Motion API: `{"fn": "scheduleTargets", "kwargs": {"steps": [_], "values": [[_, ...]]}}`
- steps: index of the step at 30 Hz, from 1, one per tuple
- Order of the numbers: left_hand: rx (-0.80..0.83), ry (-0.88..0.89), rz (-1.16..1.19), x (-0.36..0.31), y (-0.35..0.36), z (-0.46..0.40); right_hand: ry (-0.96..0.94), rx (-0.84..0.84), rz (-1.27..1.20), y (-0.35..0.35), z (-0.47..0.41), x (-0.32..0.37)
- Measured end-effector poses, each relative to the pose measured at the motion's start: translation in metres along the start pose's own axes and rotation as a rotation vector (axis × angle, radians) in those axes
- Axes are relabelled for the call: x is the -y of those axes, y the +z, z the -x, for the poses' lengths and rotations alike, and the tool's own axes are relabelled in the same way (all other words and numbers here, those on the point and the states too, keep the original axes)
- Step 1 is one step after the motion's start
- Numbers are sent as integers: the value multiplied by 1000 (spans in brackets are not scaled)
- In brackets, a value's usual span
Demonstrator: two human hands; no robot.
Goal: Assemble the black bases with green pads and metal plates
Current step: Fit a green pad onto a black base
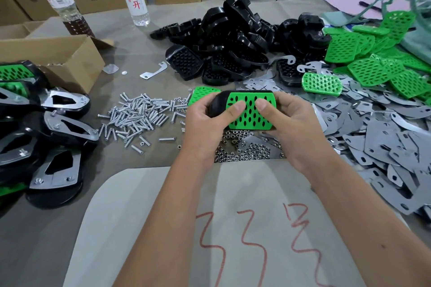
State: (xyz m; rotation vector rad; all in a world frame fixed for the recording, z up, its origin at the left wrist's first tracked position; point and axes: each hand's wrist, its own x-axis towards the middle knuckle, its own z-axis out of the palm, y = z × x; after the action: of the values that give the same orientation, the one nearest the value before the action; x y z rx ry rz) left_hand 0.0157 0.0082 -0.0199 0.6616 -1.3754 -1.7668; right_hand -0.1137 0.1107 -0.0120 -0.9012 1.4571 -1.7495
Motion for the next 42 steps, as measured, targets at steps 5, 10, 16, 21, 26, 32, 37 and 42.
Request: {"fn": "scheduleTargets", "kwargs": {"steps": [5, 10, 16, 21, 26, 32, 37, 42], "values": [[10, -106, 96, -5, -1, 1, 43, 6, -50, 1, -1, -3], [83, -205, 88, -10, -6, 1, 21, 99, -167, 4, 2, 0], [82, -225, 105, -14, -3, 3, 44, 95, -166, 0, 2, 2], [-63, -216, 39, -16, 6, 6, 53, 75, -167, 2, 2, -2], [-45, -304, 249, -19, 10, 10, 103, 161, -282, 6, -1, -2], [-32, -146, 10, -14, 9, 9, 62, 81, -129, 0, -2, -3], [-30, -16, -118, -6, 8, 8, 51, 30, -130, 3, -1, -2], [41, -82, 119, -9, 10, 9, 39, 175, -267, 2, 2, 6]]}}
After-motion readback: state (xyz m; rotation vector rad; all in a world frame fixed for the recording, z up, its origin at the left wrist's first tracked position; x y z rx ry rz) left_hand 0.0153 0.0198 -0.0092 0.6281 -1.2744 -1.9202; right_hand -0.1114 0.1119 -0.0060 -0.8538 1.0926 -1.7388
